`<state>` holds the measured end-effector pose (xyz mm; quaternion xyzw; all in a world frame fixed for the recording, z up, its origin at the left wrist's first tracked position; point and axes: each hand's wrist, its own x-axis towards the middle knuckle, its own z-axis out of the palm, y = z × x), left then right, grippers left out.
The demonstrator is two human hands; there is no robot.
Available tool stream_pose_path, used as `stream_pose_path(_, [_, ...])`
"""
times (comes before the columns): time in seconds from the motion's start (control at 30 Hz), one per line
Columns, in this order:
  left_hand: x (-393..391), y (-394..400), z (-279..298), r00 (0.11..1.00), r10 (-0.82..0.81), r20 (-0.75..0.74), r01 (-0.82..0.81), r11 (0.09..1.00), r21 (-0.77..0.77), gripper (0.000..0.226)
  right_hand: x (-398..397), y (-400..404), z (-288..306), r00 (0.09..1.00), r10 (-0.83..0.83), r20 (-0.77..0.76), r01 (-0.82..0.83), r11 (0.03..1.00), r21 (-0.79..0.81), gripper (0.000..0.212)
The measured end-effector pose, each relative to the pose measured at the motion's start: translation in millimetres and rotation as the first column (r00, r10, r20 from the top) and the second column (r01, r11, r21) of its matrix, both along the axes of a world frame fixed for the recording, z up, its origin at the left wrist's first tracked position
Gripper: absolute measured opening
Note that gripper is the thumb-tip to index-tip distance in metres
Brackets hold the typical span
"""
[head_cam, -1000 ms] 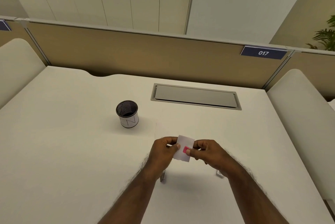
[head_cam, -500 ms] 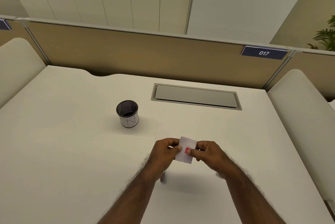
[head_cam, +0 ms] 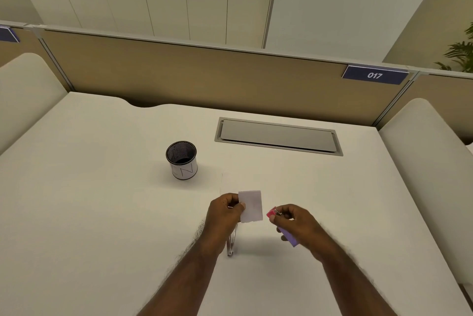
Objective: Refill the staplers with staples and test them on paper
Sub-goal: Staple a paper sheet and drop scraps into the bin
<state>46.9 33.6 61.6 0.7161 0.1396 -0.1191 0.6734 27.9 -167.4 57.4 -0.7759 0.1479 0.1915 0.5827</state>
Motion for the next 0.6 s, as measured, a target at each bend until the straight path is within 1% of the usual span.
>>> stream_pose_path(0.07, [0.1,2.0,0.2,1.000,0.028,-0.008,-0.028,0.999,-0.022,0.017,-4.7,6.4,-19.5,0.997,-0.060,0.048,0.067,0.983,-0.170,0.021])
stream_pose_path(0.13, [0.0,2.6,0.8,0.999,0.040,-0.021,-0.041,0.997,-0.059,0.012,-10.7,15.2,-37.0,0.993,-0.034,0.117,0.077,0.919,-0.387,0.021])
stream_pose_path(0.17, [0.2,2.8,1.2,0.999,0.045,-0.031,-0.047,0.995,-0.082,0.010,-13.8,20.1,-44.6,0.991,-0.002,0.137,0.066,0.884,-0.462,0.023])
stream_pose_path(0.27, [1.0,3.9,3.3,0.998,0.052,-0.047,-0.059,0.987,-0.152,0.007,-22.4,34.5,-60.9,0.990,0.066,0.126,0.026,0.789,-0.613,0.029])
stream_pose_path(0.33, [0.7,4.3,6.8,0.997,0.051,-0.051,-0.061,0.973,-0.222,0.007,-26.6,41.8,-67.7,0.985,0.128,0.114,-0.003,0.678,-0.735,0.032])
stream_pose_path(0.4, [0.4,4.7,11.6,0.998,0.050,-0.047,-0.062,0.956,-0.288,0.009,-29.2,45.9,-73.1,0.977,0.181,0.114,-0.012,0.576,-0.817,0.034])
stream_pose_path(0.43, [0.5,5.1,14.4,0.998,0.050,-0.041,-0.061,0.949,-0.310,0.011,-29.6,47.6,-73.8,0.974,0.198,0.112,-0.015,0.546,-0.838,0.035])
stream_pose_path(0.53, [1.3,6.2,24.6,0.998,0.059,-0.030,-0.066,0.927,-0.369,0.017,-31.0,51.2,-76.9,0.973,0.203,0.110,-0.002,0.484,-0.875,0.036])
stream_pose_path(0.6, [2.1,7.1,32.1,0.997,0.066,-0.025,-0.071,0.912,-0.405,0.020,-34.1,50.8,-75.7,0.958,0.243,0.150,0.015,0.479,-0.878,0.041])
